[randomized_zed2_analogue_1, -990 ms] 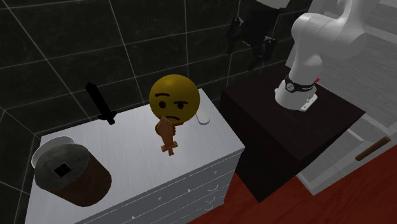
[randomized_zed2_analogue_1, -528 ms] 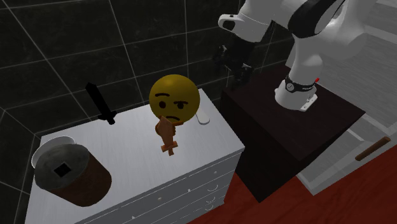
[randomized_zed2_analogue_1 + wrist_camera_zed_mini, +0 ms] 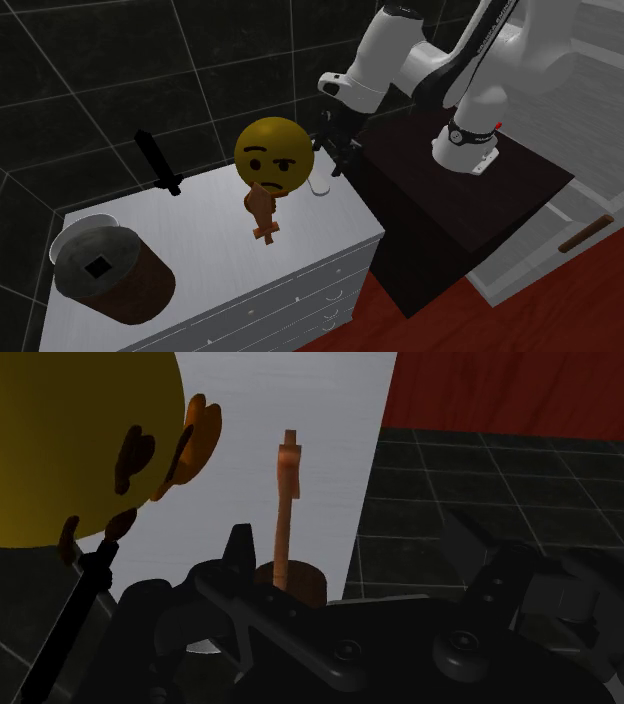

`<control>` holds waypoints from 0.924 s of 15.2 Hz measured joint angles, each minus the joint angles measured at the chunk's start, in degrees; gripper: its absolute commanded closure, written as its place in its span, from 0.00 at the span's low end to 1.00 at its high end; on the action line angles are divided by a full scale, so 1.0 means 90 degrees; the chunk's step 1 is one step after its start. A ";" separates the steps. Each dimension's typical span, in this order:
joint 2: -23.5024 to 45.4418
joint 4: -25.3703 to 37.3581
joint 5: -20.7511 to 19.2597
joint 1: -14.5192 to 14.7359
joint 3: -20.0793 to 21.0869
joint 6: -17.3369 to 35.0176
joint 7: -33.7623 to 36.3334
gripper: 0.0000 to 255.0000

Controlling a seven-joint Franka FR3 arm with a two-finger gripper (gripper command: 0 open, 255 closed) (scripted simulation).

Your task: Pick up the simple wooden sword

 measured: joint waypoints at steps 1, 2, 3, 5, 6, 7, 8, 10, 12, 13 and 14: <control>0.0300 0.0038 -0.0028 -0.0042 0.0034 0.0321 0.0089 0.00; 0.0636 0.0120 0.0054 -0.0085 0.0031 0.0638 0.0024 0.00; 0.0966 0.0185 -0.0041 -0.0250 0.0154 0.0961 0.0141 0.00; 0.1667 0.0424 -0.0039 -0.0516 0.0281 0.1552 0.0127 0.00; 0.1976 0.0605 -0.0062 -0.0605 0.0337 0.1743 0.0174 0.00; 0.2356 0.0751 0.0016 -0.0449 0.0191 0.2031 0.0168 0.00; 0.2659 0.0879 0.0011 -0.0503 0.0207 0.2267 0.0189 0.00; 0.3349 0.1292 0.0053 -0.0537 0.0212 0.2669 0.0232 0.00; 0.3973 0.1687 0.0044 -0.0645 0.0261 0.3014 0.0286 0.00; 0.4229 0.1868 0.0060 -0.0668 0.0279 0.3146 0.0316 0.00; 0.4572 0.2112 0.0112 -0.0643 0.0279 0.3307 0.0337 0.00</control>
